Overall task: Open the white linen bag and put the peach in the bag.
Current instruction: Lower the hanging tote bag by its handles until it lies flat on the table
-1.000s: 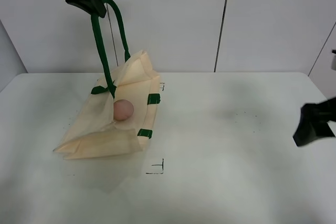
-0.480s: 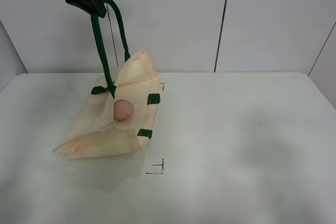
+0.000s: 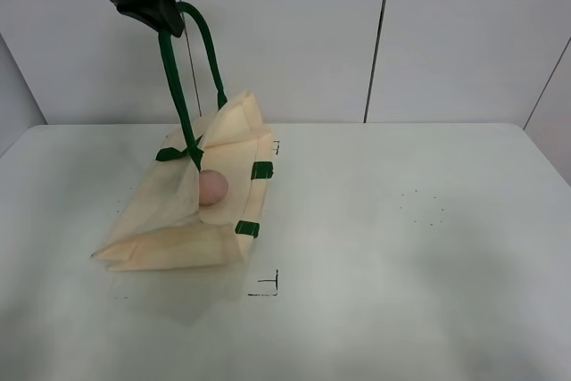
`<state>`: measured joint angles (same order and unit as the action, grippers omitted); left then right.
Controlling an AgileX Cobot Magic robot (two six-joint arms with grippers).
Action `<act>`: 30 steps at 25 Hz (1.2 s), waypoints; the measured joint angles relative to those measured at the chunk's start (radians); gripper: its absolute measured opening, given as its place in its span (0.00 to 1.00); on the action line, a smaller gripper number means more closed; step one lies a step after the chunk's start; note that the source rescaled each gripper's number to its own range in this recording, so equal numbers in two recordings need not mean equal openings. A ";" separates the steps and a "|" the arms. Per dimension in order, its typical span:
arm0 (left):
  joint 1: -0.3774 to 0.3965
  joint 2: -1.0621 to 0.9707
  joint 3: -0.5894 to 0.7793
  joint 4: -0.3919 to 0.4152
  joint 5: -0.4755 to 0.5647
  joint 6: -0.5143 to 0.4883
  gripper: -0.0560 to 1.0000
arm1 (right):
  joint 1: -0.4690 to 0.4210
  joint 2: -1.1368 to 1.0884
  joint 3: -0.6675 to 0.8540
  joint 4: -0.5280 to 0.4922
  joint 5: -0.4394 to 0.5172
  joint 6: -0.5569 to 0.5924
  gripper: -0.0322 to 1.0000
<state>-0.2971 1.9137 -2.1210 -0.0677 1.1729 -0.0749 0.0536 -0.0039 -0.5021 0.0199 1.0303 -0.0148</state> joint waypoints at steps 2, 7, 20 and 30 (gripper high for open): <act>0.000 0.033 0.000 -0.009 -0.001 0.000 0.05 | 0.000 0.000 0.000 0.000 0.000 0.001 1.00; 0.000 0.154 0.000 -0.043 -0.003 0.000 0.05 | 0.000 0.000 0.000 0.000 0.000 0.003 1.00; 0.000 0.393 0.012 -0.038 -0.011 0.000 0.64 | 0.000 0.000 0.000 0.000 0.000 0.004 1.00; 0.000 0.393 0.012 0.090 -0.007 -0.003 0.96 | 0.000 0.000 0.000 0.000 0.000 0.004 1.00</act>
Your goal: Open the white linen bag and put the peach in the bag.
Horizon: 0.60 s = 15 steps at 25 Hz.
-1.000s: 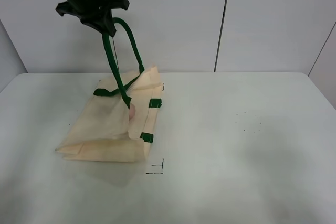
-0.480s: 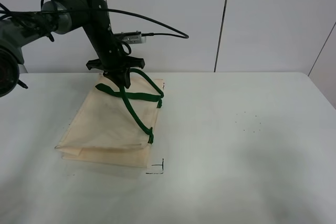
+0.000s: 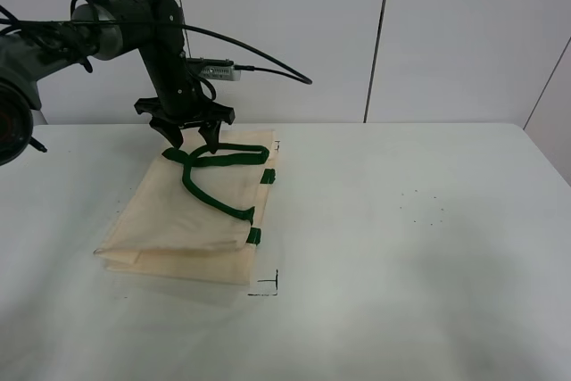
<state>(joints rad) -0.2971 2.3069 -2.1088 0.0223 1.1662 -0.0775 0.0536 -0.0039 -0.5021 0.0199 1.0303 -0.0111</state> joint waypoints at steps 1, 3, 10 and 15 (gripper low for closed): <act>0.000 0.000 0.000 0.001 0.000 0.000 0.96 | 0.000 0.000 0.000 0.000 0.000 0.000 1.00; 0.005 0.000 0.000 0.002 0.000 0.000 0.96 | 0.000 0.000 0.000 0.000 0.000 0.000 1.00; 0.101 0.000 0.000 0.004 0.000 0.000 0.96 | 0.000 0.000 0.000 0.000 0.000 0.000 1.00; 0.235 0.000 0.000 0.011 0.000 0.023 0.96 | 0.000 0.000 0.000 0.000 0.000 0.000 1.00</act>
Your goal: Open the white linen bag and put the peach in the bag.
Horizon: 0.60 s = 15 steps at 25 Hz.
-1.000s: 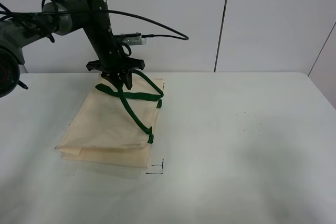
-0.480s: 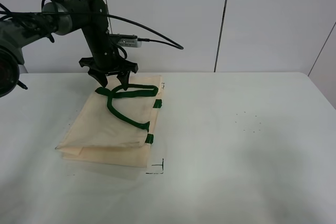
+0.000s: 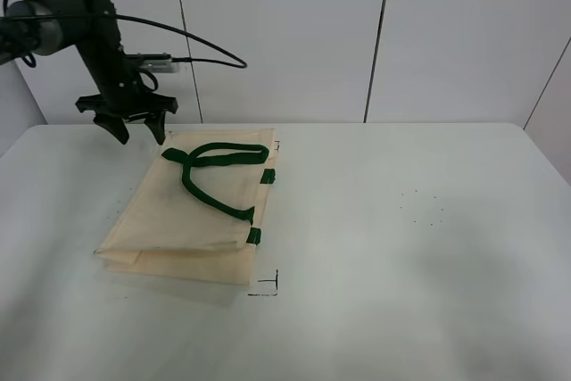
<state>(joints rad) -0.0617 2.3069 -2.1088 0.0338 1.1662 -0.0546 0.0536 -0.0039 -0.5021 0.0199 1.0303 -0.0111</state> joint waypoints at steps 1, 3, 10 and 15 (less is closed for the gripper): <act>0.025 0.000 0.000 0.001 0.000 0.003 0.96 | 0.000 0.000 0.000 0.000 0.000 0.000 1.00; 0.062 0.000 0.000 0.005 0.000 0.003 0.96 | 0.000 0.000 0.000 0.000 0.000 0.000 1.00; 0.090 -0.093 0.142 0.008 0.000 0.006 0.96 | 0.000 0.000 0.000 0.000 0.000 0.000 1.00; 0.090 -0.316 0.337 0.007 0.000 0.006 0.96 | 0.000 0.000 0.000 0.000 0.000 0.000 1.00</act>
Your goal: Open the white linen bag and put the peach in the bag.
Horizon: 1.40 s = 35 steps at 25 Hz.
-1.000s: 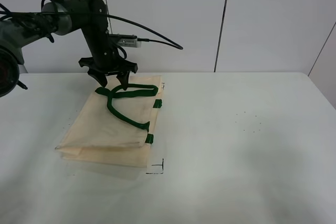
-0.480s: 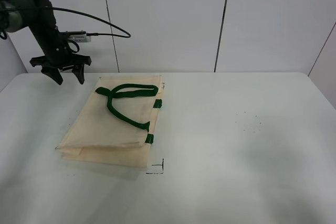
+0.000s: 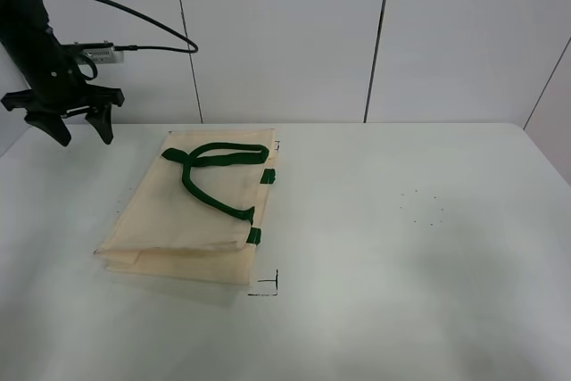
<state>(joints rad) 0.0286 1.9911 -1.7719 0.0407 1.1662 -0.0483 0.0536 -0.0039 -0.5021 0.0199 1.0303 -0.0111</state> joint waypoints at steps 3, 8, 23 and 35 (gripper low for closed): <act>0.000 -0.153 0.138 0.000 0.000 0.000 0.96 | 0.000 0.000 0.000 0.000 0.000 0.000 1.00; -0.003 -0.432 0.401 0.000 0.001 0.004 0.96 | 0.000 0.000 0.000 0.000 0.000 0.000 1.00; -0.003 -1.334 1.208 0.013 -0.073 0.042 0.96 | 0.000 0.000 0.000 0.000 0.000 0.001 1.00; -0.003 -1.861 1.278 -0.006 -0.113 0.060 0.96 | 0.000 0.000 0.000 0.000 0.000 0.001 1.00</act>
<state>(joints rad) 0.0255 0.1296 -0.4937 0.0343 1.0535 0.0116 0.0536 -0.0039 -0.5021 0.0199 1.0303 -0.0103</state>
